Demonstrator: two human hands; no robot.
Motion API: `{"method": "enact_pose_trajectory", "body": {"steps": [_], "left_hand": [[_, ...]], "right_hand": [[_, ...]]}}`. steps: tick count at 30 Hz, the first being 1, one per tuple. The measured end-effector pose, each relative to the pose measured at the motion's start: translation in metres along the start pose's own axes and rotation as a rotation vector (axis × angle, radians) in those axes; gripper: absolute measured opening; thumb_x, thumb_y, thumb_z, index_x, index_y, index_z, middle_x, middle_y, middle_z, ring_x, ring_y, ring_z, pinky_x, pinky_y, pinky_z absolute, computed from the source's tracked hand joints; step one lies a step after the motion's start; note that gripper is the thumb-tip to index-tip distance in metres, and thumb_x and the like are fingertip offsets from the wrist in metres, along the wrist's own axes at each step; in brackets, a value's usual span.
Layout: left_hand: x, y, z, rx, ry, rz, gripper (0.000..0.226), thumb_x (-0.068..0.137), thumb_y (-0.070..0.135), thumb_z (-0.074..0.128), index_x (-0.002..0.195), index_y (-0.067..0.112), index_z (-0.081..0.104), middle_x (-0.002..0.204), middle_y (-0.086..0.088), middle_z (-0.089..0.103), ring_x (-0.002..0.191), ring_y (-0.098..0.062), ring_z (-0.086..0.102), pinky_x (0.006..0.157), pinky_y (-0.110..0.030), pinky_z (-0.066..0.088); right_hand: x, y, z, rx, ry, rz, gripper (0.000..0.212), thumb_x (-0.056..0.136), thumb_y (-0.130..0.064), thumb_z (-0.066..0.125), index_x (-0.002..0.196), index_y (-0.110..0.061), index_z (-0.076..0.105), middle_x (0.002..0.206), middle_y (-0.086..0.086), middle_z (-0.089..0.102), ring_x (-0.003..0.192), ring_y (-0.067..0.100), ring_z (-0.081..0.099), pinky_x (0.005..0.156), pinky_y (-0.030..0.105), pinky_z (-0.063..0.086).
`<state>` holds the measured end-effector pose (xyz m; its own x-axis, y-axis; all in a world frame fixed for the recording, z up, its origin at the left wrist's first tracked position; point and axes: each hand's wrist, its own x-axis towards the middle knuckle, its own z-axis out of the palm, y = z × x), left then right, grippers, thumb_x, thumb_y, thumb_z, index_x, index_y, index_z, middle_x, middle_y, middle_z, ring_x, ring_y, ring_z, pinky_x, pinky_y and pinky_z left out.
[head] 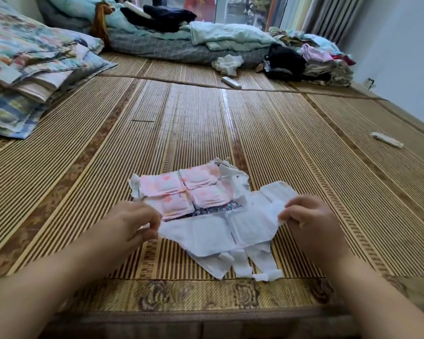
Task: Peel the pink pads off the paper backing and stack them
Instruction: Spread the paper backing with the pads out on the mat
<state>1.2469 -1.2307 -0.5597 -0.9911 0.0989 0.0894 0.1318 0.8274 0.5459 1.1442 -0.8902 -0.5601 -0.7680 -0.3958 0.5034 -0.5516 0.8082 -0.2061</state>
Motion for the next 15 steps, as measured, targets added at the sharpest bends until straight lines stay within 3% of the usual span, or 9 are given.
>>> {"method": "enact_pose_trajectory", "body": {"steps": [3,6,9,12,15], "left_hand": [[-0.006,-0.005,0.003,0.085,-0.110,-0.042,0.007,0.086,0.040,0.058,0.081,0.041,0.053,0.108,0.037,0.043,0.108,0.006,0.031,0.084,-0.024,0.030],[-0.008,-0.003,0.007,0.167,-0.183,-0.100,0.012,0.083,0.049,0.059,0.076,0.039,0.057,0.113,0.034,0.040,0.112,0.003,0.028,0.091,-0.026,0.030],[-0.006,0.003,0.006,0.126,-0.142,-0.167,0.027,0.073,0.062,0.058,0.071,0.036,0.063,0.107,0.032,0.046,0.107,0.004,0.035,0.088,-0.028,0.035],[-0.001,0.010,0.006,0.059,0.055,-0.252,0.037,0.070,0.068,0.051,0.069,0.032,0.056,0.090,0.019,0.055,0.089,-0.003,0.050,0.071,-0.031,0.042],[0.004,0.013,0.012,0.241,0.076,-0.387,0.038,0.072,0.066,0.056,0.087,0.031,0.054,0.094,0.009,0.052,0.091,-0.015,0.052,0.073,-0.035,0.046]], "right_hand": [[-0.007,0.004,0.002,0.008,-0.193,0.072,0.020,0.071,-0.001,0.075,0.066,-0.020,0.075,0.082,-0.007,0.063,0.079,0.014,0.058,0.073,0.030,0.048],[-0.011,0.007,0.002,0.118,-0.393,0.201,0.022,0.079,-0.008,0.066,0.075,-0.028,0.075,0.090,-0.021,0.054,0.088,0.004,0.055,0.077,0.020,0.041],[-0.006,0.008,-0.004,0.245,-0.365,0.323,0.020,0.081,-0.014,0.059,0.081,-0.030,0.072,0.097,-0.017,0.061,0.086,-0.006,0.053,0.067,0.013,0.037],[0.005,0.012,-0.007,0.174,-0.163,0.517,0.024,0.082,-0.024,0.053,0.098,-0.022,0.070,0.100,-0.002,0.068,0.078,0.008,0.058,0.054,0.020,0.035],[0.011,0.015,0.000,-0.080,-0.370,0.667,0.049,0.082,-0.050,0.058,0.118,-0.016,0.062,0.116,0.008,0.062,0.098,0.022,0.057,0.067,0.027,0.043]]}}
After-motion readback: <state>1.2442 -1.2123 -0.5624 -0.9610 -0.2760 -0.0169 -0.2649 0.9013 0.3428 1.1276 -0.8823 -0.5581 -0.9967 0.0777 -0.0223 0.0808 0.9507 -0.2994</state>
